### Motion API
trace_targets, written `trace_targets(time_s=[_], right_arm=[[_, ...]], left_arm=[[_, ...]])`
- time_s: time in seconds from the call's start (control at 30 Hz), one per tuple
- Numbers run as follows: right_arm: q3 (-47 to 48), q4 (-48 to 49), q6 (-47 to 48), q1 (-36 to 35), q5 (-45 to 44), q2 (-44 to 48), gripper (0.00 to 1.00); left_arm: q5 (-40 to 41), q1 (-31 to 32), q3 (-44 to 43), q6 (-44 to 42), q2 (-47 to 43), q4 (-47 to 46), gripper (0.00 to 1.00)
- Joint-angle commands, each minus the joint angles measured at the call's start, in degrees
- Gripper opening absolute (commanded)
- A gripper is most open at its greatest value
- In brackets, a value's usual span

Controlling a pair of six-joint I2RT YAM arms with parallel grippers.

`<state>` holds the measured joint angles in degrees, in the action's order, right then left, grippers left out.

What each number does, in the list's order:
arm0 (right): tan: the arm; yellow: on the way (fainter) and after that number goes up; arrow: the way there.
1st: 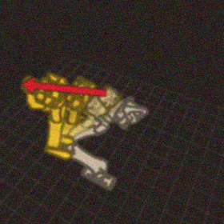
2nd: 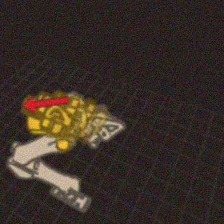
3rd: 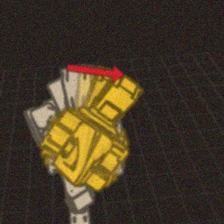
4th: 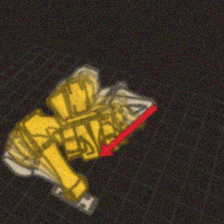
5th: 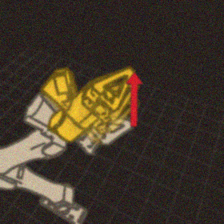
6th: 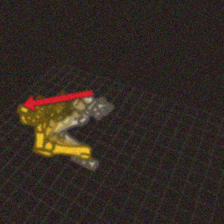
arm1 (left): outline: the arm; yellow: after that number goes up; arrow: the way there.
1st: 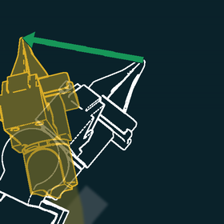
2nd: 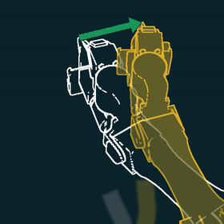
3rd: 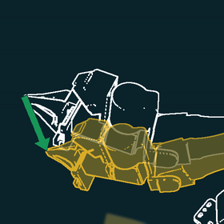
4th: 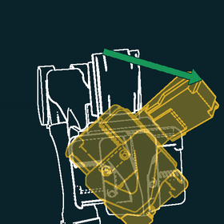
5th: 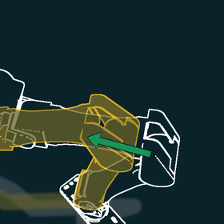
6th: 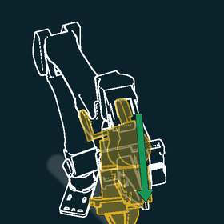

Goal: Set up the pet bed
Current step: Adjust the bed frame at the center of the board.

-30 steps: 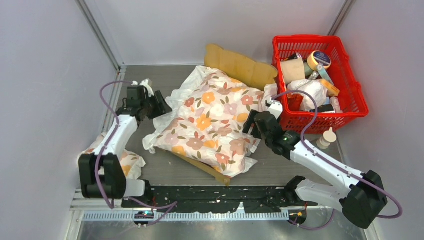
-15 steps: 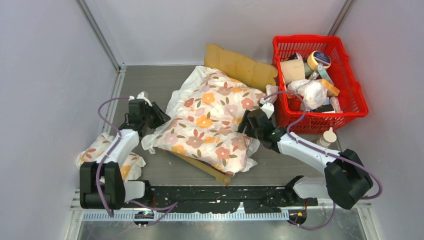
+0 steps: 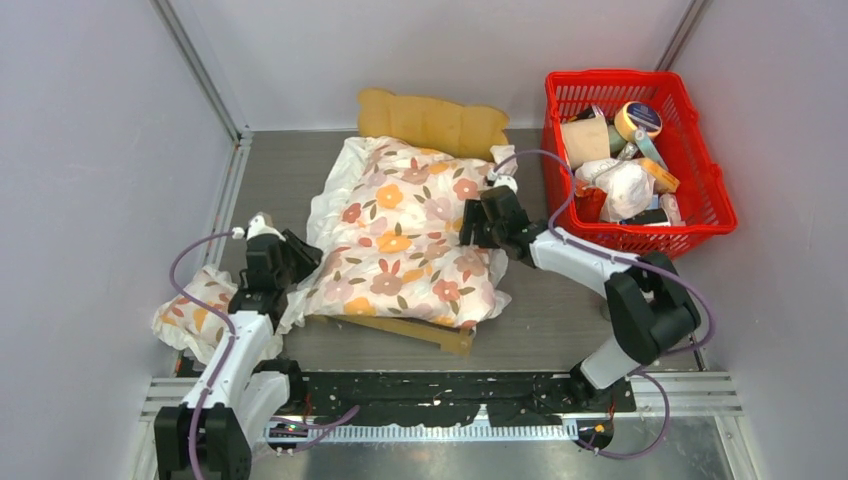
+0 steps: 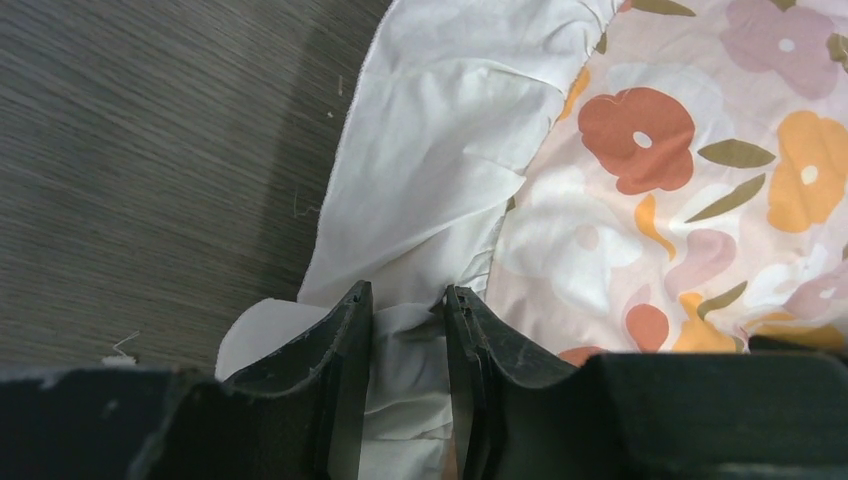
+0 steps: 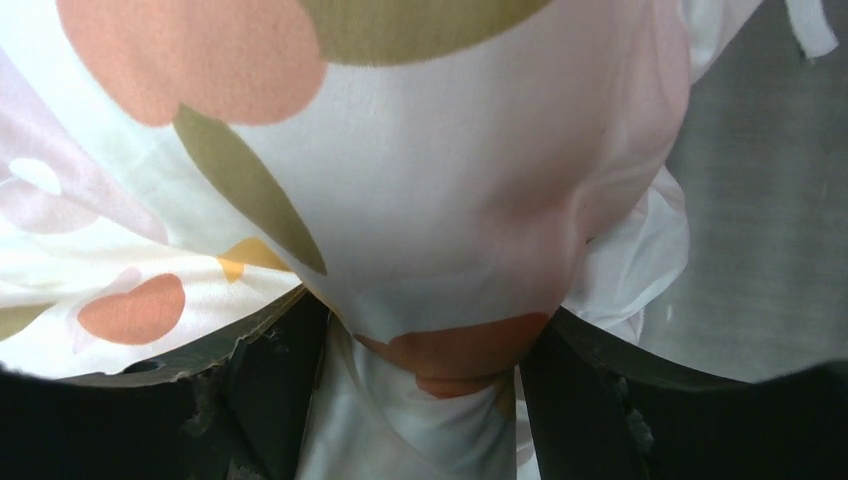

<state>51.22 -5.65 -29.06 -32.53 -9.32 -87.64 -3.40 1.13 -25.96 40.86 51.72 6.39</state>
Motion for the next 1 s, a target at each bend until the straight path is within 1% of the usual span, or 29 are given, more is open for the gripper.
trace_targets(time_s=[0.0, 0.1, 0.2, 0.3, 0.4, 0.47, 0.63, 0.77, 0.83, 0.87, 0.9, 0.93, 0.97], right_arm=[[11.7, 7.6, 7.7, 1.6, 11.5, -10.2, 0.72], [18.2, 6.9, 10.0, 2.9, 13.9, -17.0, 0.71], [25.8, 6.1, 13.4, 3.6, 15.0, -20.9, 0.71], [31.8, 2.0, 16.6, 4.8, 14.5, -24.1, 0.73], [38.6, -3.9, 20.2, 5.9, 13.1, -24.8, 0.75], [41.2, -7.6, 22.2, 6.7, 11.6, -23.3, 0.77], [45.1, -15.9, 27.1, 7.5, 6.4, -14.2, 0.84], [46.6, -22.7, 26.5, 7.5, 4.2, -7.5, 0.86], [44.2, -23.8, 25.3, 7.4, 3.5, -4.0, 0.86], [42.8, -23.8, 24.8, 7.3, 3.4, -1.0, 0.86], [39.7, -23.2, 23.7, 7.2, 3.8, 0.5, 0.86], [37.9, -22.9, 23.1, 6.9, 4.4, 3.7, 0.85], [34.4, -22.3, 21.4, 6.6, 5.2, 5.2, 0.84]], left_arm=[[-6.7, 3.0, 2.7, 7.4, -2.2, 4.9, 0.35], [-7.1, 5.3, 2.3, 8.4, -2.8, 4.9, 0.35], [-6.6, 7.6, 3.3, 10.4, -3.1, 4.6, 0.35], [-3.7, 10.8, 5.0, 12.2, -3.6, 3.4, 0.35], [-2.0, 13.2, 6.7, 13.9, -4.2, 2.1, 0.34], [-0.7, 14.8, 6.8, 14.0, -4.9, 2.0, 0.34], [-1.6, 17.2, 7.4, 14.7, -5.3, -0.5, 0.35], [1.2, 22.9, 8.2, 16.3, -4.6, -4.9, 0.35], [2.6, 26.6, 8.2, 16.5, -3.6, -9.7, 0.35], [2.9, 28.3, 7.1, 16.6, -2.9, -9.4, 0.35], [2.9, 30.5, 5.6, 16.2, -2.2, -8.1, 0.35], [3.8, 31.4, 3.8, 15.1, -1.8, -5.8, 0.37], [5.7, 32.3, 1.7, 13.9, -1.8, -1.1, 0.4]])
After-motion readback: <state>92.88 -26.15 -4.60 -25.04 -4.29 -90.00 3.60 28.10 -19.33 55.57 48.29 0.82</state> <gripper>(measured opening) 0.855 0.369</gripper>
